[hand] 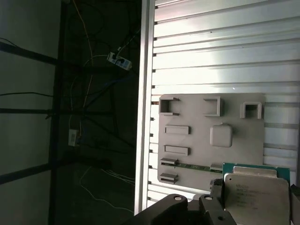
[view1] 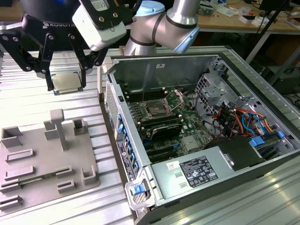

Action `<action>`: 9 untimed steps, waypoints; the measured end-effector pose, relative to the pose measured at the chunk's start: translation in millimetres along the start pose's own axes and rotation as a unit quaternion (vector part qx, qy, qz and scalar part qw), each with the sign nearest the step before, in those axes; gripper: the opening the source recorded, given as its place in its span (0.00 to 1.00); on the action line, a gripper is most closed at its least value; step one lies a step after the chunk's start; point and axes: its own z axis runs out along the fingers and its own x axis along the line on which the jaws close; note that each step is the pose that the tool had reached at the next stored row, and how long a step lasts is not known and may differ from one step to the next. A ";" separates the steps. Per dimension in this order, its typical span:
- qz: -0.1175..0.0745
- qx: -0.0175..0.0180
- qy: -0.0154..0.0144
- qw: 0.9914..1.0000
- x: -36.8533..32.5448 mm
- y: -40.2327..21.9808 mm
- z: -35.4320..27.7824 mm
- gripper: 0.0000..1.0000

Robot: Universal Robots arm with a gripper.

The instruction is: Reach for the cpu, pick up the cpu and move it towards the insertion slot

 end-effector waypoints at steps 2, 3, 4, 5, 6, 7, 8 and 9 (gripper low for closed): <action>0.000 0.000 0.000 1.000 -2.2 -0.2 0.0 0.55; 0.000 0.000 0.000 1.000 -2.7 -0.2 -0.1 0.55; 0.000 0.000 0.000 1.000 -3.5 -0.2 -0.1 0.55; 0.000 0.000 0.000 1.000 -4.3 -0.3 -0.1 0.55; 0.000 0.000 0.000 1.000 -5.1 -0.4 -0.2 0.55; 0.000 0.000 0.000 1.000 -5.8 -0.4 -0.2 0.55; 0.000 0.000 0.000 1.000 -6.5 -0.5 -0.2 0.55; 0.000 0.000 0.000 1.000 -7.3 -0.5 -0.3 0.55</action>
